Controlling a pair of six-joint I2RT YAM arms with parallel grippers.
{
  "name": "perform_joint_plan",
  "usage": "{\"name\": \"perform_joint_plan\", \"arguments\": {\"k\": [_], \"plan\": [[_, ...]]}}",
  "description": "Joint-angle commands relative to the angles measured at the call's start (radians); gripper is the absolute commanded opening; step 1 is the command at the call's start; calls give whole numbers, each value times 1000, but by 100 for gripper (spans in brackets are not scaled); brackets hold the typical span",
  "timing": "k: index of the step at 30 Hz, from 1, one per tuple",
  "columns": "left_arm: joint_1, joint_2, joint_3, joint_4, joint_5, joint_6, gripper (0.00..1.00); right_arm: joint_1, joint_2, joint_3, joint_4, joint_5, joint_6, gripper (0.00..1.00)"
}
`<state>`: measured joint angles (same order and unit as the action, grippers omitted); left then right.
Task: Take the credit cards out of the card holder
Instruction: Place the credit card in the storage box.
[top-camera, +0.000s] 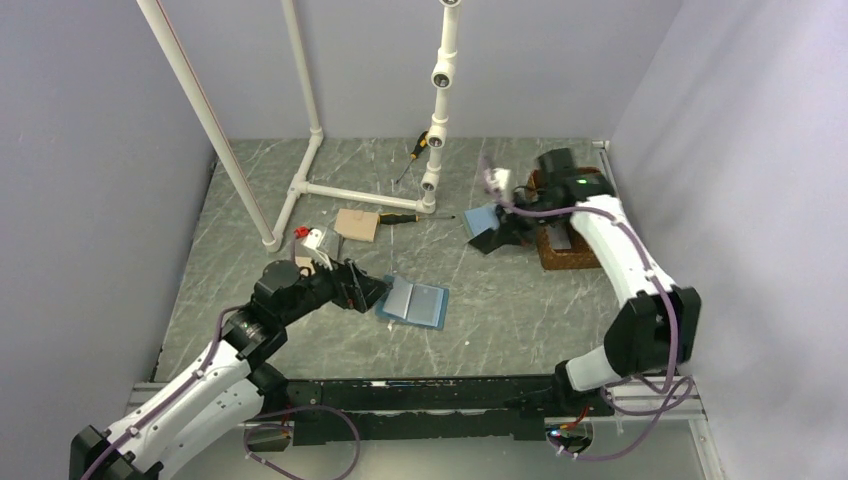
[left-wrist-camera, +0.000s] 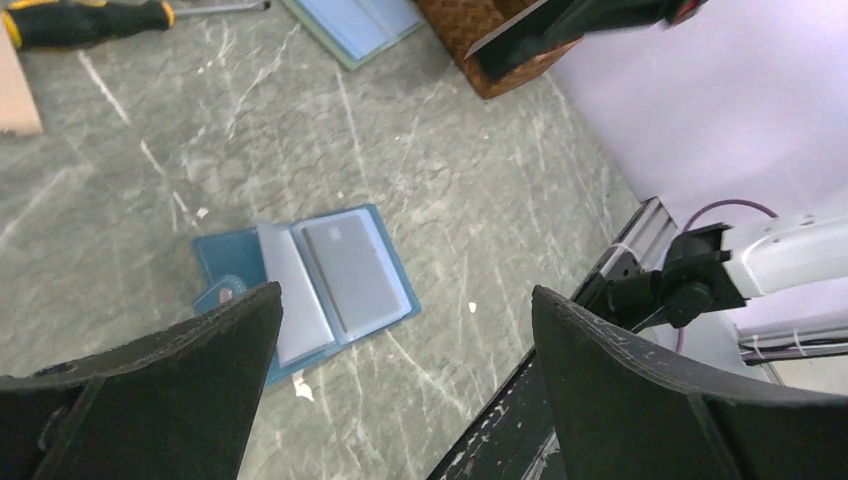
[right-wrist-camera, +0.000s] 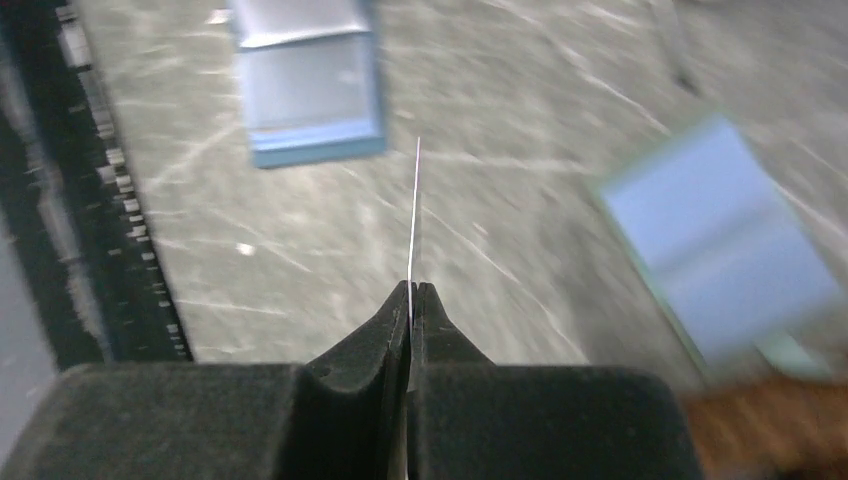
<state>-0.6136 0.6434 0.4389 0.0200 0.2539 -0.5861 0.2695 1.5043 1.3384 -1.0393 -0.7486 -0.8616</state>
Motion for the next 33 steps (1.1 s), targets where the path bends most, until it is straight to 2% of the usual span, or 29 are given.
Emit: {"name": "perform_joint_plan", "arguments": {"k": [1,5,8,14,21,33], "plan": [[6,11,-1,-80,-56,26,100,-224,-128,-27,100,92,55,0],[7,34,34,-131,-67,57,100,-368,-153,-51,314,287,224,0],[8,42,44,-151,-69,62,100,-412,-74,4,423,514,312,0],[11,12,24,-158,-71,44,99,-446,191,264,409,684,424,0],[11,-31,19,-198,-90,46,99,-422,381,449,418,833,489,0],[11,-33,24,-210,-99,51,99,-406,553,545,366,986,492,0]]}}
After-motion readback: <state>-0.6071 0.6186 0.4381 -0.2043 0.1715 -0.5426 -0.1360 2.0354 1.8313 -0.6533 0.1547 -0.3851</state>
